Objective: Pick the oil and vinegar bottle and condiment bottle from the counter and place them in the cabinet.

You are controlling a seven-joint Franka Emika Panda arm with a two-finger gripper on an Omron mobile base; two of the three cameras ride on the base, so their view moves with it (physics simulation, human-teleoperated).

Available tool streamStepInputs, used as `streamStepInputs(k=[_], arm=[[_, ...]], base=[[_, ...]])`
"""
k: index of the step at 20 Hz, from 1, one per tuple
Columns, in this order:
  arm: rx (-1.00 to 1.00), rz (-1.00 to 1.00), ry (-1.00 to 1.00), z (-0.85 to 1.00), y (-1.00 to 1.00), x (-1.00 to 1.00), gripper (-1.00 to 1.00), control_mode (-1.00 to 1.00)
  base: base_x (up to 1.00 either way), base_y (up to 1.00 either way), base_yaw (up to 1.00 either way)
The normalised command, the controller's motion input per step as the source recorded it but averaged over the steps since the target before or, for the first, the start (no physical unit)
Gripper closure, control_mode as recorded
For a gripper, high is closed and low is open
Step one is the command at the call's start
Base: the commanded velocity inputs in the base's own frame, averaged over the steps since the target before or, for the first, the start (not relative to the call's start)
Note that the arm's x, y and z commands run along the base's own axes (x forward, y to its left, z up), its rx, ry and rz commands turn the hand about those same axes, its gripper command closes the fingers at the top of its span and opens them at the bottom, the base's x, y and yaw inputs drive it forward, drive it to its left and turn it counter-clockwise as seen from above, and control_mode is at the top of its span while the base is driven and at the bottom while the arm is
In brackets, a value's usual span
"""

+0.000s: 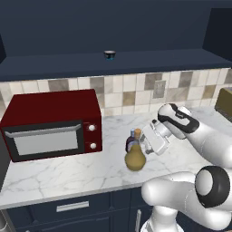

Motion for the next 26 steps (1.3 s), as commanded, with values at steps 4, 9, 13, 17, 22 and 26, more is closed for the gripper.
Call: streamStepInputs(k=[4,9,13,17,22,26], arm=[[0.00,0.01,0.01,-0.20,0.00,0.28,-1.00,-1.00],[0.02,0.03,0.00,-0.19,0.00,0.32,-1.00,-1.00],[0.05,0.08,0.00,-0.13,0.00,0.22,-1.00,-1.00],[0.03,0.11,0.00,-0.10,0.12,0.04,-1.00,-1.00],[0.00,0.06,0.00,-0.08,0.52,-0.03,1.00,-1.00],[0.01,0.00,-0.01,-0.12,0.54,-0.21,1.00,-1.00]], base=[[0.00,0.00,0.00],[0.00,0.00,0.00],[0.00,0.00,0.00],[0.00,0.00,0.00],[0.00,0.00,0.00],[0.00,0.00,0.00]])
